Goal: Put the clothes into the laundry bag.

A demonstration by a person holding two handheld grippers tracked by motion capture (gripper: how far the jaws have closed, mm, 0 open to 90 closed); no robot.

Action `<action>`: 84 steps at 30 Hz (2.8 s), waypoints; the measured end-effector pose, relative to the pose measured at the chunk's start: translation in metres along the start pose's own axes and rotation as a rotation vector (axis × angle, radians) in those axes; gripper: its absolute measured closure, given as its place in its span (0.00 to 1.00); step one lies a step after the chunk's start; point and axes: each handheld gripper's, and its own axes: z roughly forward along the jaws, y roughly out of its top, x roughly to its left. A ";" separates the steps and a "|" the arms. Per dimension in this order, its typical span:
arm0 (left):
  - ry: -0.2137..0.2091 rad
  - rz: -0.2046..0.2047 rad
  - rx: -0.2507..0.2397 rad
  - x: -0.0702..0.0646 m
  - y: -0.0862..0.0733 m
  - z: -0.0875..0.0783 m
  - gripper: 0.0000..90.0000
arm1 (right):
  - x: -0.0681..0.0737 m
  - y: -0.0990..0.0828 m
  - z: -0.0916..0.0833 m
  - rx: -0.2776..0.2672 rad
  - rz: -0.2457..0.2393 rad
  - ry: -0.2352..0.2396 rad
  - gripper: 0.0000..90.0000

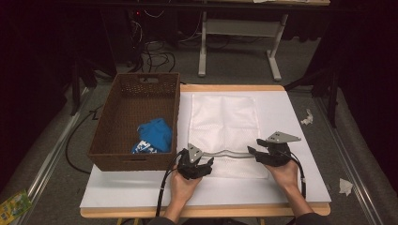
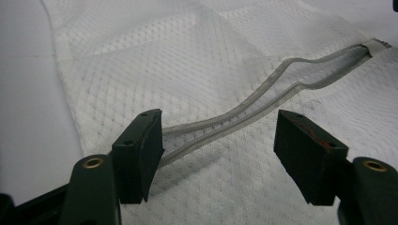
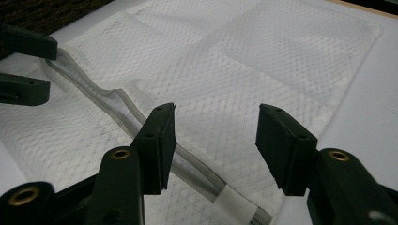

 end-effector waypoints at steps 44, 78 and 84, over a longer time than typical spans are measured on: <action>-0.022 -0.009 0.012 0.002 0.000 0.000 0.35 | 0.055 0.021 0.051 0.095 -0.183 0.046 0.51; -0.021 -0.009 0.011 0.002 0.000 0.000 0.34 | 0.052 0.019 0.078 0.179 -0.182 -0.024 0.51; -0.024 -0.008 0.012 0.002 0.000 0.000 0.34 | 0.052 0.021 0.084 0.180 -0.163 -0.020 0.57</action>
